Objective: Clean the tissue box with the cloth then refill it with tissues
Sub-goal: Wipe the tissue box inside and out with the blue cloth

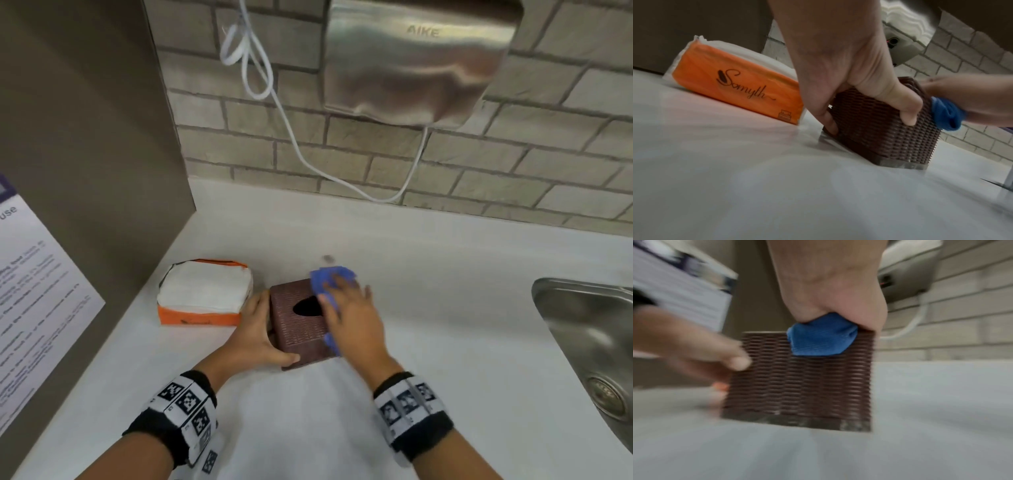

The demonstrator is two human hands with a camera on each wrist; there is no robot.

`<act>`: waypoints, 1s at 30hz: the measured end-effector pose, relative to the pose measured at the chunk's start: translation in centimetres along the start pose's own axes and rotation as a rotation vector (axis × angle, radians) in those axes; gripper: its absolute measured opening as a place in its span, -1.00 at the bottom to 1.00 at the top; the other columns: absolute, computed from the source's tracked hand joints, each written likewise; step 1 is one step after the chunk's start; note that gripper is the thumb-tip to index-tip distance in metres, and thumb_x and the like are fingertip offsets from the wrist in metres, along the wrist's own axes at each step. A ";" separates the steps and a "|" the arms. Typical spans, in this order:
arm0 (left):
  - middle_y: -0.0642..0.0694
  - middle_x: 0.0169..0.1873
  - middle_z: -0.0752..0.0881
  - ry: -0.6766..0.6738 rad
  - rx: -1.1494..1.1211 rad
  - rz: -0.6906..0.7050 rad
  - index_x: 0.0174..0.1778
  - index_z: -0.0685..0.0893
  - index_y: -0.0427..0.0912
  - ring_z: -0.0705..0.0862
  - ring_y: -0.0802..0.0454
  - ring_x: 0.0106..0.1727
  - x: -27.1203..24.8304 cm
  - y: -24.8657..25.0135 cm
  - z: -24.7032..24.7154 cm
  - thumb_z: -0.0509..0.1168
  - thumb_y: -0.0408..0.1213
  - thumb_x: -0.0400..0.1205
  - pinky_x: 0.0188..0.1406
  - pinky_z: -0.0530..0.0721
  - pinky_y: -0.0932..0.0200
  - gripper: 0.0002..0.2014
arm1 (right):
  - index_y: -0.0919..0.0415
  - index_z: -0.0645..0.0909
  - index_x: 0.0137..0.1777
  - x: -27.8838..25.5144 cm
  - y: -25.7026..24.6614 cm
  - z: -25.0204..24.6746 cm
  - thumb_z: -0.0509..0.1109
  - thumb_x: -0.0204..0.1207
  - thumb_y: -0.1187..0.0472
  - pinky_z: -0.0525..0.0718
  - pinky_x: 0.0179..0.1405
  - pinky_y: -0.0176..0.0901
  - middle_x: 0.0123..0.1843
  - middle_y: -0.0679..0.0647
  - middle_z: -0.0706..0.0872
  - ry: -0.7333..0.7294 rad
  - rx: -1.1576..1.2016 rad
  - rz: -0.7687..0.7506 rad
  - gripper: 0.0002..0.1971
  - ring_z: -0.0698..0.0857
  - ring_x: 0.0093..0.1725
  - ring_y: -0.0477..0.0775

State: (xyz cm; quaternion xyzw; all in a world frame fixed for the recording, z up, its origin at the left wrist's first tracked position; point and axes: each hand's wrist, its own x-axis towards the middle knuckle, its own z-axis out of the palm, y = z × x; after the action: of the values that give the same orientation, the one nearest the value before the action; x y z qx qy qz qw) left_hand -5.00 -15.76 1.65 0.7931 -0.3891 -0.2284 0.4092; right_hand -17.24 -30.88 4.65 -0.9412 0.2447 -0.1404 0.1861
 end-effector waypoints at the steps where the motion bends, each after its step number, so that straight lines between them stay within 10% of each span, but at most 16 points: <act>1: 0.18 0.27 0.23 -0.005 -0.025 -0.015 0.55 0.16 0.07 0.20 0.21 0.41 0.1 0.2 0.0 0.67 -0.15 0.11 0.44 0.23 0.24 0.13 | 0.03 0.59 0.37 0.5 1.3 -0.9 0.07 0.71 -0.04 0.39 0.45 -0.03 0.48 0.02 0.56 0.021 0.080 0.109 -0.62 0.54 0.44 0.11; 4: 0.19 0.31 0.25 -0.027 -0.049 -0.015 0.56 0.15 0.12 0.19 0.18 0.46 0.3 0.6 -0.3 0.66 -0.10 0.11 0.48 0.21 0.19 0.14 | 0.22 0.68 0.11 0.7 4.5 -3.0 0.23 0.64 -0.10 0.55 -0.09 -0.17 0.13 0.24 0.77 0.067 0.491 0.426 -0.61 0.75 0.04 0.21; 7: 0.16 0.42 0.30 -0.043 -0.206 -0.105 0.57 0.22 0.14 0.25 0.20 0.49 0.6 0.4 -1.0 0.66 0.02 0.06 0.48 0.26 0.19 0.15 | 0.18 0.66 0.21 1.1 5.7 -4.2 0.27 0.51 -0.25 0.68 -0.13 -0.08 0.39 0.36 0.62 0.015 1.143 0.655 -0.47 0.75 0.10 0.28; 9: 0.14 0.42 0.48 -0.077 -0.378 -0.146 0.46 0.39 0.19 0.44 0.16 0.45 0.5 0.8 -1.4 0.66 0.09 0.08 0.39 0.45 0.20 -0.01 | 0.19 0.46 0.38 0.1 6.3 -4.3 0.01 0.75 0.08 0.62 0.19 -0.08 0.51 0.05 0.52 -0.087 1.226 0.790 -0.66 0.53 0.45 0.13; 11: 0.09 0.31 0.63 -0.086 -0.490 -0.191 0.29 0.54 0.24 0.59 0.09 0.36 0.6 1.3 -1.4 0.62 0.09 0.22 0.21 0.64 0.19 -0.30 | 0.34 0.49 0.37 -1.8 6.5 -4.8 0.01 0.77 0.23 0.61 0.15 -0.23 0.31 -0.33 0.67 -0.270 1.251 1.026 -0.67 0.62 0.30 -0.27; 15: 0.06 0.45 0.50 -0.085 -0.517 -0.259 0.59 0.22 0.26 0.58 0.02 0.41 0.5 2.1 -1.9 0.48 0.30 0.27 0.27 0.69 -0.02 -0.03 | 0.26 0.67 -0.16 0.2 4.7 -5.8 0.24 0.66 0.00 0.66 -0.58 -0.33 -0.30 0.18 0.68 -0.047 1.142 0.855 -0.65 0.71 -0.55 -0.05; 18: 0.29 0.50 0.23 -0.261 -0.438 -0.181 0.62 -0.10 0.34 0.57 0.04 0.42 0.1 1.9 -2.3 0.55 0.33 0.10 0.33 0.65 0.04 0.26 | 0.28 0.68 -0.12 0.9 4.5 -6.4 0.27 0.66 0.04 0.70 -0.40 -0.26 -0.24 0.22 0.72 -0.086 1.072 0.810 -0.69 0.74 -0.42 0.00; 22: 0.50 0.45 0.06 -0.369 -0.323 -0.167 0.49 -0.34 0.55 0.48 0.07 0.48 0.0 1.3 -2.4 0.73 -0.08 0.10 0.47 0.52 -0.04 0.43 | 0.55 0.55 0.32 2.5 3.7 -7.0 0.19 0.70 0.08 0.53 0.30 -0.01 0.38 0.53 0.56 -0.153 0.995 0.879 -0.53 0.60 0.32 0.40; 27: 0.45 0.41 0.36 -0.238 -0.251 -0.085 0.53 0.05 0.43 0.39 0.29 0.48 0.5 1.4 -2.3 0.69 -0.05 0.20 0.54 0.42 0.08 0.15 | 0.52 0.64 0.14 2.7 2.1 -7.0 0.20 0.69 0.04 0.64 -0.25 -0.20 0.08 0.50 0.72 -0.056 0.777 0.667 -0.54 0.69 -0.01 0.33; 30: 0.59 0.24 0.40 -0.155 -0.199 -0.077 0.30 0.16 0.62 0.42 0.37 0.38 0.5 1.6 -2.2 0.63 -0.06 0.30 0.41 0.39 0.25 -0.10 | 0.26 0.66 0.20 2.5 -0.2 -6.0 0.17 0.70 0.03 0.59 -0.15 -0.28 0.02 0.19 0.77 0.128 0.495 0.360 -0.65 0.71 0.01 0.17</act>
State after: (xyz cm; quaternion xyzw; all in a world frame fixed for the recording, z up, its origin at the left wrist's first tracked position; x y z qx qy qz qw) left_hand -3.88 -15.73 4.13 0.7428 -0.3642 -0.3423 0.4455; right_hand -17.14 -33.68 10.56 -0.7981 0.3770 -0.2192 0.4158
